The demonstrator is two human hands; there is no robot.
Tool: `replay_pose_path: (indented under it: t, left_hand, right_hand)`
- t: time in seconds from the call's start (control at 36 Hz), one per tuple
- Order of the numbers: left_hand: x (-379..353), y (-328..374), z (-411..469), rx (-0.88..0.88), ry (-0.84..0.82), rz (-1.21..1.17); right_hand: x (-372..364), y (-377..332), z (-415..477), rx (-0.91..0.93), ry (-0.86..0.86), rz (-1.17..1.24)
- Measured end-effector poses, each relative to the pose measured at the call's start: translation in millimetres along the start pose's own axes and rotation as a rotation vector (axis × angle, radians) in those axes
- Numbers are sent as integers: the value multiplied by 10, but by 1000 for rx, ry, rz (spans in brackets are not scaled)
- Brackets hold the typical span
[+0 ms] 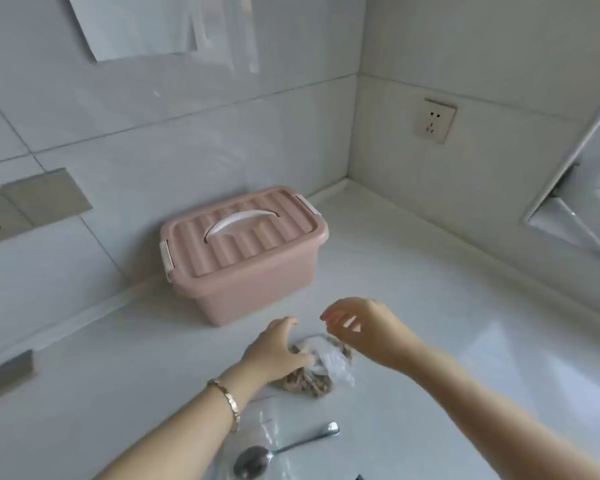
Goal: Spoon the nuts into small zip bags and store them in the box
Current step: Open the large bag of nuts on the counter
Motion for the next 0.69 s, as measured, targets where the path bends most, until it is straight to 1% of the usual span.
replay_pose_path:
  t: [0.08,0.11,0.19,0.31,0.42,0.5,0.56,0.64,0.69]
  left_hand:
    - [-198,-47,141,45,-31,-40]
    - [-247,-52,166,55,-32,-71]
    - [-337,-71,260,63,-19,-193]
    - [-375,-168,316,132,-4,-224]
    - [-368,-213,318,118,13,-317]
    - [-339,-226,291,76,3,-379]
    - [-325,-207,257,33,-34,-374]
    - [-237,-136,191,-53,-21,-309]
    - [-177,-92,132,-91,4,-350]
  right_hand:
    - [-319,402,121,-181,-29,-113]
    - [-445,538,139,-244,-63,-123]
    - [-634,871,203,-359,-90,-124]
    - [-746,1099,267,-443,-110,-148]
    - [-809,1186,346,-468,-155,-170]
    - [-688,1096,408,-429,-119,-230]
    - [-506,915,444,-340,-66,-254]
    - [-274,517,484,-105,-7,-274]
    - [-174,249,494,80,53,-292]
Point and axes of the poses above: each hand's wrist, its own z-axis towards the middle knuckle, its own x-axis out of the back of the hand, y = z × x, the point moved 9 cm from there along z, towards the middle knuckle, and after that the axes turned 12 degrees about -y, right-handed, at the moved point
